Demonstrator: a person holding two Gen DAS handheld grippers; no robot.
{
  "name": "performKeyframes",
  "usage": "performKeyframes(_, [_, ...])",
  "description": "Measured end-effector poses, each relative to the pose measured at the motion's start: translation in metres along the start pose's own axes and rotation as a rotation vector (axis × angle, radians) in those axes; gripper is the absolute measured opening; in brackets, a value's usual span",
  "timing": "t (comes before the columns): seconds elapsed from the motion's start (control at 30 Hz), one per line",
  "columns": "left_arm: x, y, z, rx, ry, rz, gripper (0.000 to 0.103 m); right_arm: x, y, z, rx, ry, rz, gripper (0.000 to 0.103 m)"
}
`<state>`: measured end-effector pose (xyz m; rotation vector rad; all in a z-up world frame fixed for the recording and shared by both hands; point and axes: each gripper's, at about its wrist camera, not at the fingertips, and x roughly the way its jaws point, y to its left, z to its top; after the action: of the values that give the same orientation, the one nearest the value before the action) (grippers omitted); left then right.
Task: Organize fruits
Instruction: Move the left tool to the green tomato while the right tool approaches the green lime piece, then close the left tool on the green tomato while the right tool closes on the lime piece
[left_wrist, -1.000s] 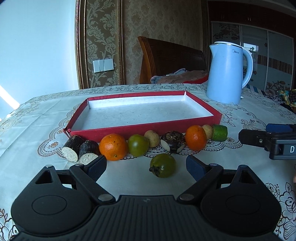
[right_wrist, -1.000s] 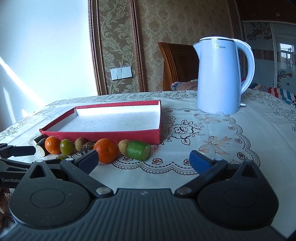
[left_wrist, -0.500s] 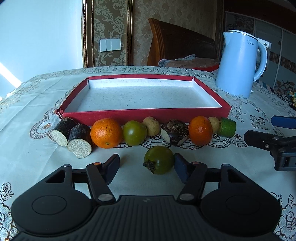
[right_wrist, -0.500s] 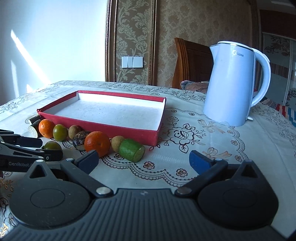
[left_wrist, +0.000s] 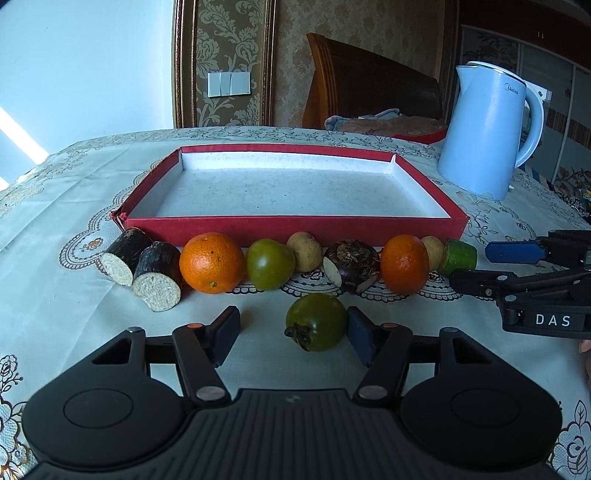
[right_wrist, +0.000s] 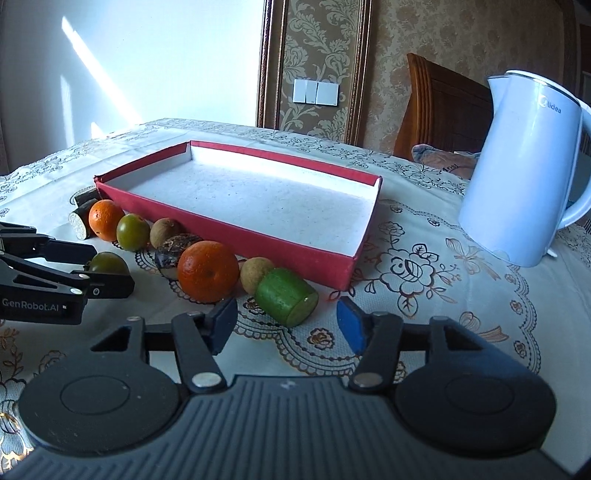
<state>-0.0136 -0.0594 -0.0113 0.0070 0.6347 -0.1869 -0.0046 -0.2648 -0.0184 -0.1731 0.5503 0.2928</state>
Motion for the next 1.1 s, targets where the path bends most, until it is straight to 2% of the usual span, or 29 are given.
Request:
performKeyframes(0.17, [0.0, 0.0, 0.0, -0.001, 0.0, -0.001, 0.063, 0.006, -0.003, 0.004, -0.028, 0.005, 0.003, 0.055])
performKeyframes(0.23, [0.001, 0.0, 0.0, 0.001, 0.001, 0.003, 0.063, 0.01, -0.002, 0.006, -0.051, 0.015, 0.015, 0.046])
performKeyframes(0.4, [0.001, -0.002, 0.0, 0.01, 0.002, 0.011, 0.063, 0.018, -0.001, 0.008, -0.072, 0.032, 0.021, 0.045])
performKeyframes(0.43, [0.001, -0.002, 0.0, 0.01, 0.002, 0.012, 0.063, 0.018, -0.001, 0.008, -0.073, 0.033, 0.038, 0.039])
performKeyframes(0.9, [0.005, -0.014, 0.0, 0.034, 0.006, 0.065, 0.062, 0.02, -0.007, 0.006, 0.011, 0.032, 0.03, 0.039])
performKeyframes(1.1, [0.003, -0.017, -0.001, 0.047, -0.004, 0.069, 0.049, 0.014, -0.009, 0.003, 0.067, 0.02, 0.012, 0.039])
